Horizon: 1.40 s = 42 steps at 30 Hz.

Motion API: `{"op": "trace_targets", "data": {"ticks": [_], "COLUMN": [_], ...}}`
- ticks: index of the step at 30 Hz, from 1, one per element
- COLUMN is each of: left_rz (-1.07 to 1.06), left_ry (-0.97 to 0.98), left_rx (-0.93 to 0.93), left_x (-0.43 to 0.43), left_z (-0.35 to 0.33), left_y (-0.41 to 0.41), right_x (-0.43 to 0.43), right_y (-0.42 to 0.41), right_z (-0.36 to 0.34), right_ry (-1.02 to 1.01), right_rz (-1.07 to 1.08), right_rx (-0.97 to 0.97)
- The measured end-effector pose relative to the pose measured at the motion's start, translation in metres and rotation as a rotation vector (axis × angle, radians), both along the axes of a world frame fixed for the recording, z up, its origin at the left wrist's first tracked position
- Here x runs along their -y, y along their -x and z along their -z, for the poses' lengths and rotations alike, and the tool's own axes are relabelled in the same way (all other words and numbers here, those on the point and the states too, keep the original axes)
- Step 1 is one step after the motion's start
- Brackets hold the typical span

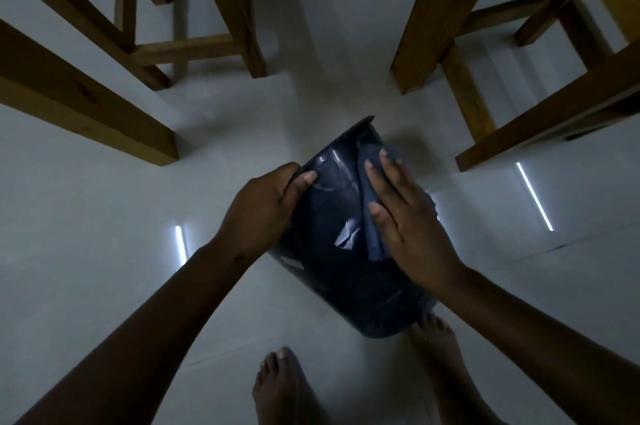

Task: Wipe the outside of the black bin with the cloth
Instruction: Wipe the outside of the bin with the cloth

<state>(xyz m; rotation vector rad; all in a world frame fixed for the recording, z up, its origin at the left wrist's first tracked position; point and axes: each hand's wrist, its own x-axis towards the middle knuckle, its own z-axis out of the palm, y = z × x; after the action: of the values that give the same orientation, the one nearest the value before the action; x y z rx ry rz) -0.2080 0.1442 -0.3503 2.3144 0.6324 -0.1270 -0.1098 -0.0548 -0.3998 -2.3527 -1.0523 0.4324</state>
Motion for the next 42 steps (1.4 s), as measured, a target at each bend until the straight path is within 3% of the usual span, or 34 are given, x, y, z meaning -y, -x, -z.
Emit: {"op": "trace_targets", "data": {"ticks": [3,8,11,13,18,20,22,24,27,30,36,38,42], "left_rz": [0.019,0.094,0.096,0.098,0.076,0.067,0.063,0.067,0.059,0.047,0.047,0.036,0.016], "left_ry": [-0.077,-0.205,-0.188,-0.192,-0.225,-0.235,-0.241,-0.242,-0.252,-0.234,-0.099,-0.13,-0.131], "left_rx": [-0.025,-0.019,-0.057,-0.079,-0.075,-0.074,-0.083,-0.098,-0.123,-0.106,-0.09,-0.102,-0.115], "left_x": [0.001,0.003,0.005,0.007,0.006,0.008,0.01,0.012,0.012,0.01,0.008,0.008,0.007], "left_z": [-0.003,-0.004,-0.005,-0.005,0.001,0.002,0.002,0.002,0.003,0.006,0.002,0.002,0.004], "left_y": [0.001,-0.013,-0.021,-0.023,-0.024,-0.025,-0.029,-0.031,-0.033,-0.035,-0.034,-0.033,-0.032], "right_x": [0.022,0.014,0.002,0.009,0.014,0.003,0.0,0.008,0.023,0.021,0.011,0.019,0.017], "right_y": [0.033,0.061,0.032,0.043,0.071,0.051,0.033,0.036,0.069,0.073,0.044,0.06,0.075], "right_z": [0.005,0.014,0.012,0.008,0.01,0.01,0.01,0.009,0.008,0.011,0.009,0.007,0.006], "right_ry": [0.011,0.008,-0.058,-0.016,0.081,0.002,-0.06,-0.046,0.071,0.078,-0.01,0.068,0.137], "right_rz": [0.016,-0.22,-0.037,0.049,-0.23,-0.156,0.016,0.091,-0.078,-0.252,0.043,0.024,-0.226], "right_rx": [-0.123,0.108,-0.138,-0.18,0.121,0.03,-0.2,-0.264,0.023,0.164,-0.155,-0.077,0.147]}}
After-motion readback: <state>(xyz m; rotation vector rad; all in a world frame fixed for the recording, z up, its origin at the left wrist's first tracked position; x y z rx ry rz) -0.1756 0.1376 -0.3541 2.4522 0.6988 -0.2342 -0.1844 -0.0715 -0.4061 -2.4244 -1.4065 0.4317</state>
